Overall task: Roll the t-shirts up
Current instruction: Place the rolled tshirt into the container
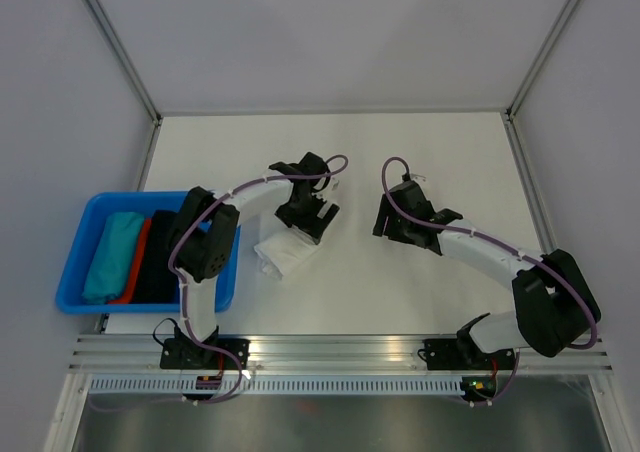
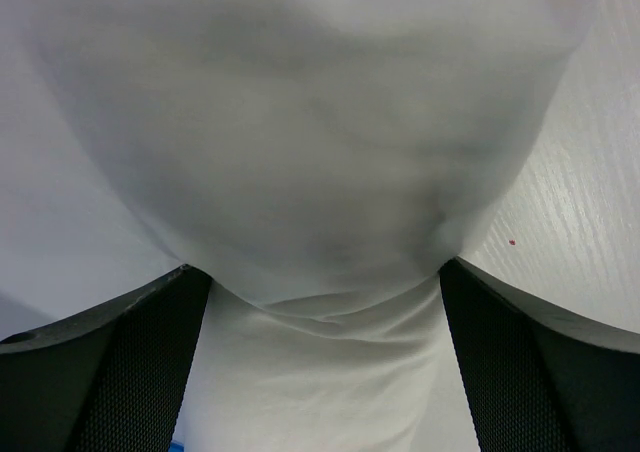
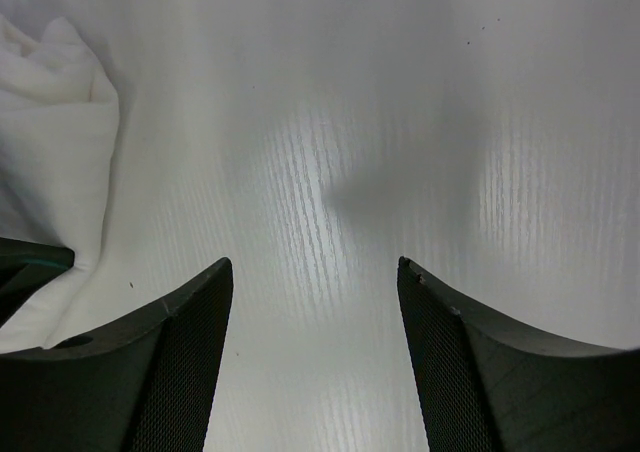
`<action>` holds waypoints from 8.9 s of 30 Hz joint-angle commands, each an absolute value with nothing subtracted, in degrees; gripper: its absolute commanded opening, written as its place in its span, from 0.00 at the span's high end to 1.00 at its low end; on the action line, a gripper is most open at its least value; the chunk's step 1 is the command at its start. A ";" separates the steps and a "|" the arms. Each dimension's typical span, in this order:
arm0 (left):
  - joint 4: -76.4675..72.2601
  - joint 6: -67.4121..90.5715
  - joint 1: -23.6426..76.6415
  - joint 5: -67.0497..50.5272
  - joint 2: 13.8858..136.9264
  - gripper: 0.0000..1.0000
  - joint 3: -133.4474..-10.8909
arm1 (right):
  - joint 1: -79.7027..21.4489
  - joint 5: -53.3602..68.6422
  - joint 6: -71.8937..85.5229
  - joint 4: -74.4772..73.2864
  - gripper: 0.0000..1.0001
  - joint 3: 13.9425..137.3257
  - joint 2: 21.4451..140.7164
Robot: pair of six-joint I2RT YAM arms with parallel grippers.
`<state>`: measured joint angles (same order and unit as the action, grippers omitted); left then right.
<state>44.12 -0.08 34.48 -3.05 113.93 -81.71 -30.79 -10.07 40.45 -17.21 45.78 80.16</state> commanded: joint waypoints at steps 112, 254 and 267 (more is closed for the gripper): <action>28.30 -58.45 48.34 34.97 43.25 0.98 -42.71 | -35.50 37.35 32.43 -12.31 1.00 119.78 125.15; 25.66 -27.15 6.33 2.19 81.31 0.98 -54.32 | -41.75 -6.77 12.04 -14.06 0.47 80.25 82.88; 46.40 -33.31 6.50 4.92 53.36 0.98 -40.62 | -41.13 -3.52 12.39 -15.03 0.46 77.61 81.30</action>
